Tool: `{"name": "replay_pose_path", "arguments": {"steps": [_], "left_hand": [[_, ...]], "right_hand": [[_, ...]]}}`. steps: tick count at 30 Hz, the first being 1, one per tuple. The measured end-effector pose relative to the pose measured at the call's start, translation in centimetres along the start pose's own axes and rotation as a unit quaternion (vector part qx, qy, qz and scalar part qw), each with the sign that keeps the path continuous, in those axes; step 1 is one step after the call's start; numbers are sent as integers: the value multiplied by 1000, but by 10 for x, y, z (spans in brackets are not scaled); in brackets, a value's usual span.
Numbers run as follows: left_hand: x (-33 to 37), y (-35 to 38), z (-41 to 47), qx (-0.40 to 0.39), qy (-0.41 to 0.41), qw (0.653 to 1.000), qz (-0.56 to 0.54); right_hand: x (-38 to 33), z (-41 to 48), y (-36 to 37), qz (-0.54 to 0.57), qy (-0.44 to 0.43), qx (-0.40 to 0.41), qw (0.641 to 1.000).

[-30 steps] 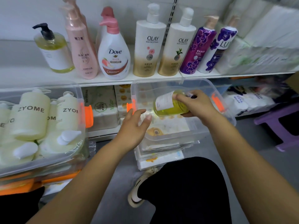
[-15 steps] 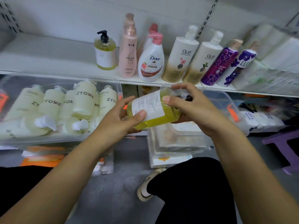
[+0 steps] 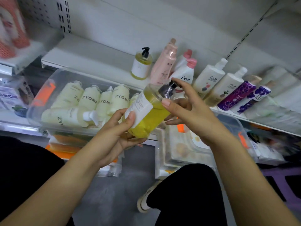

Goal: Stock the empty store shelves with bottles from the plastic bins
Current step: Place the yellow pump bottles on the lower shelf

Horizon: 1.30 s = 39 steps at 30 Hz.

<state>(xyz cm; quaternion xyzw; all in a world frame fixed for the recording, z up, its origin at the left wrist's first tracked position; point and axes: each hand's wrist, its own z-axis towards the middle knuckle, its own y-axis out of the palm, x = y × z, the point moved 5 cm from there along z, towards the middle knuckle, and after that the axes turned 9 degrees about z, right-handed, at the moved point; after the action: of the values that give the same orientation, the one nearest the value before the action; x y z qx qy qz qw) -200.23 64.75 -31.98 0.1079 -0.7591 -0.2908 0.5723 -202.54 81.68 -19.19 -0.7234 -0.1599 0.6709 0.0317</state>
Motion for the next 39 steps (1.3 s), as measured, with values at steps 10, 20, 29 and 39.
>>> {"name": "replay_pose_path", "arguments": {"steps": [10, 20, 29, 39], "left_hand": [[68, -4, 1, -108, -59, 991, -62], [98, -39, 86, 0, 33, 998, -46], [86, -89, 143, 97, 42, 994, 35], [81, -99, 167, 159, 81, 952, 251]], "right_hand": [[-44, 16, 33, -18, -73, 19, 997], [-5, 113, 66, 217, -73, 51, 972], [37, 199, 73, 193, -98, 77, 973], [89, 227, 55, 300, -38, 93, 949]]}}
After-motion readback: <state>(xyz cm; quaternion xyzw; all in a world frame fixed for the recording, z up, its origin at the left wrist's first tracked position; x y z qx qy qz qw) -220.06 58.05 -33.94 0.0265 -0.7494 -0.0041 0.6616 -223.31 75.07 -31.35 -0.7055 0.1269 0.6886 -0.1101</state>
